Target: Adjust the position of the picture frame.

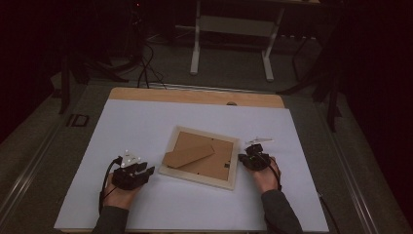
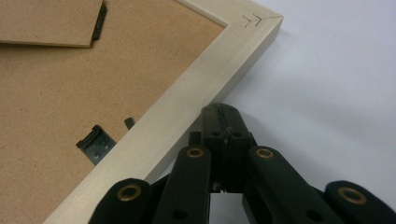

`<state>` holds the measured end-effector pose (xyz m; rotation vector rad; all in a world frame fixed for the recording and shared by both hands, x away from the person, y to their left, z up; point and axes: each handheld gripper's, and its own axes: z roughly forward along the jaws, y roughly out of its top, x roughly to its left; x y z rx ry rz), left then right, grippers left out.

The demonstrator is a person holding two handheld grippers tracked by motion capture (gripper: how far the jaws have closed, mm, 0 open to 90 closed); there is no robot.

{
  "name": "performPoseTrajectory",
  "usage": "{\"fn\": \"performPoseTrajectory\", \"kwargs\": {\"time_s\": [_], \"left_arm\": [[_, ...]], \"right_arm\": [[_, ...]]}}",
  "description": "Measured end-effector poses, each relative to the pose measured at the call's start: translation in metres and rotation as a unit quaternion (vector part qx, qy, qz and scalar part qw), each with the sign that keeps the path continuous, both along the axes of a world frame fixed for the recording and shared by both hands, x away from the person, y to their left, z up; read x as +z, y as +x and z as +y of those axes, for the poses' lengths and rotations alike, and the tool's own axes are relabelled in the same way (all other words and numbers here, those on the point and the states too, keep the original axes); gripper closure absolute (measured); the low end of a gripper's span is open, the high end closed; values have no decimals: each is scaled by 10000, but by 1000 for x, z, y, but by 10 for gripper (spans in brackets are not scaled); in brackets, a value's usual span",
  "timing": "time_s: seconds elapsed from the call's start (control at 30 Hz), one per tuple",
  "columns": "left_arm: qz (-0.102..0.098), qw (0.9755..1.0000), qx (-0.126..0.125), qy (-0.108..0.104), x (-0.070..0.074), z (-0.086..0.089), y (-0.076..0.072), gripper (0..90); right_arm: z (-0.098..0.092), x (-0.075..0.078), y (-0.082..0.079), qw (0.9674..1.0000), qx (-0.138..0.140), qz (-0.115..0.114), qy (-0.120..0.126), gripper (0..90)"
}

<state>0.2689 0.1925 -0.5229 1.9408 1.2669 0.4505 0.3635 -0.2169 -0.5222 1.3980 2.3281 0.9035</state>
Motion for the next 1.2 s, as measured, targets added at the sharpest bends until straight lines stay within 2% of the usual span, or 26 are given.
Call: {"fn": "performPoseTrajectory", "kwargs": {"time_s": [0.23,0.33,0.47,0.63,0.7,0.93,1.2], "left_arm": [[32,9999,-101,-85,1,2,-2,748],[6,9998,-216,6,2,1,-5,804],[-32,9998,-210,23,2,3,-9,899],[-80,9998,-203,1,3,4,-11,900],[-111,9997,-225,-6,4,3,-12,900],[-127,9995,-306,0,2,-6,-15,900],[-88,9997,-207,9,-2,-9,-13,900]], "right_arm": [[12,0,4,9999,126,13,-22,899],[13,1,7,9999,163,-48,-31,899],[14,5,13,9998,117,-169,-4,899],[17,11,23,9995,92,-308,20,899],[18,15,32,9991,41,-413,35,899],[16,20,51,9983,-157,-557,94,899],[15,15,64,9984,-290,-455,147,899]]}}
